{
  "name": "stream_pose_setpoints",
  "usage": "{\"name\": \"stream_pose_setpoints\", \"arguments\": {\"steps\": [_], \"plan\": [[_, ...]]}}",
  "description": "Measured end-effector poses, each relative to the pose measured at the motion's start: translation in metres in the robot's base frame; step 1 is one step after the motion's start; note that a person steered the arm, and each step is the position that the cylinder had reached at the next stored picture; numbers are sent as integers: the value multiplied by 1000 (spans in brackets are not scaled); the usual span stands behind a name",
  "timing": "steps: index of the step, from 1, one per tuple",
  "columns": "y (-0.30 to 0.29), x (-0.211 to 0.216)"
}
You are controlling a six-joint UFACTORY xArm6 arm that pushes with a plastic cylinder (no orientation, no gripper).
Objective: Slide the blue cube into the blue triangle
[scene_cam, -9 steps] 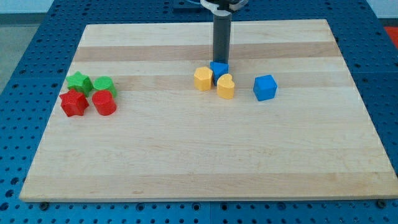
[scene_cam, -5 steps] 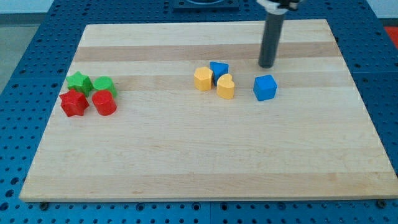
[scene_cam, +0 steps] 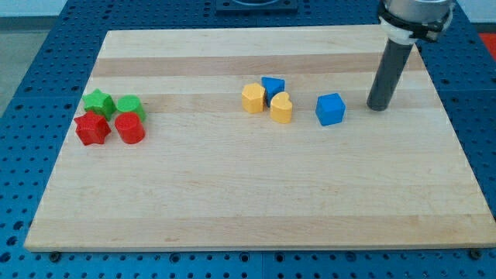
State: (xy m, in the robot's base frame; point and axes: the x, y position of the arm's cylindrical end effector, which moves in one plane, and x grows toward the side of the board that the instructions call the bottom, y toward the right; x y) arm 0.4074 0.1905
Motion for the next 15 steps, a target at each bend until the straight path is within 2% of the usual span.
{"name": "stream_pose_setpoints", "arguments": {"steps": [6, 12, 15], "plan": [[-79, 29], [-98, 12], [-105, -11]]}}
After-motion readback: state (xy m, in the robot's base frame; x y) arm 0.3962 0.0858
